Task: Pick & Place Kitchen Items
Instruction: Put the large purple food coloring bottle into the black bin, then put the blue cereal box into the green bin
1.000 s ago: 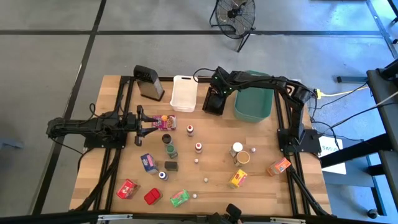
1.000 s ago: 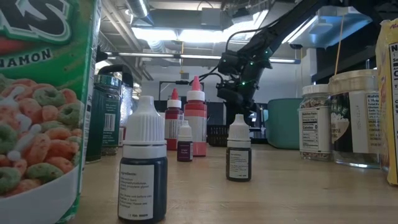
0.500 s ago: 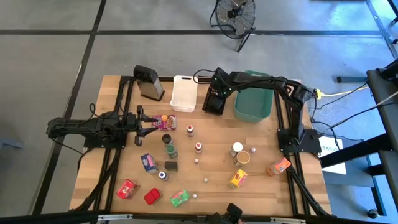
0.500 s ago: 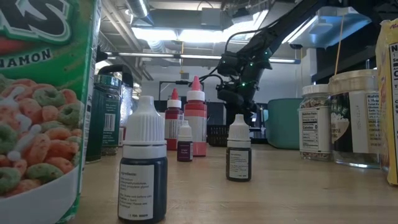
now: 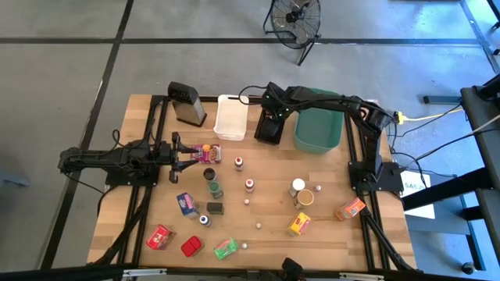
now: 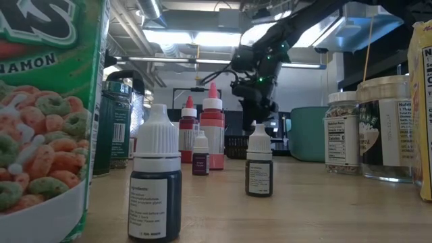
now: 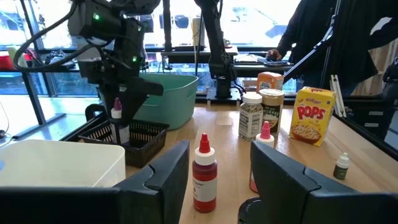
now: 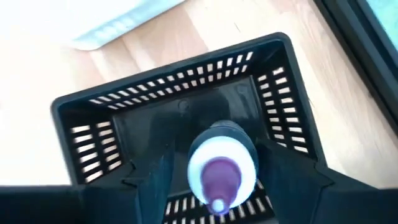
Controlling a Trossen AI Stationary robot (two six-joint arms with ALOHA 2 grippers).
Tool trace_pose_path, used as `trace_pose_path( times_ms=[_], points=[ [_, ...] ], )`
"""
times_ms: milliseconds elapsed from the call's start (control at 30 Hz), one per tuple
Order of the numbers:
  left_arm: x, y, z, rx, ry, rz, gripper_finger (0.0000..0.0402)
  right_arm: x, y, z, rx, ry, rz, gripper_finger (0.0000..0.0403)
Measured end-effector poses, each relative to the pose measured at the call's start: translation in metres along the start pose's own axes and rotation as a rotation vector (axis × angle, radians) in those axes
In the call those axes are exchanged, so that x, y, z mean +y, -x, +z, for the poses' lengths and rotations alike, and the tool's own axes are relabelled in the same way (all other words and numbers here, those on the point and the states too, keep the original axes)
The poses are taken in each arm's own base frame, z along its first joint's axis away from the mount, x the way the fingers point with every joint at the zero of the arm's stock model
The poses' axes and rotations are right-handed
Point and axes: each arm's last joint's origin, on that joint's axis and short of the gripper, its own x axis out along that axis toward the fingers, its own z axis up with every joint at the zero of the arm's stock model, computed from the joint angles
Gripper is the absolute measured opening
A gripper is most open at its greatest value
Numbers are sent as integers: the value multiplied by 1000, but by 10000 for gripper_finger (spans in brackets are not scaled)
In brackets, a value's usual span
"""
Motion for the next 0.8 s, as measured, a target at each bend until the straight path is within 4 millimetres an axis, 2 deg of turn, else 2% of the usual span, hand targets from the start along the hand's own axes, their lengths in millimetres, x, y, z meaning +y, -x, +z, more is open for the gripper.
trace_pose_path(
  times_ms=[333, 600, 800],
  points=[
    [0, 0, 0, 0, 26, 0, 166, 10, 32, 6, 108, 30, -128, 227],
    [0, 0, 0, 0, 26, 0, 166, 24, 60, 8, 173, 26, -120, 227],
    [0, 0, 0, 0, 26, 0, 166, 39, 69, 1, 245, 66, -118, 227]
  ],
)
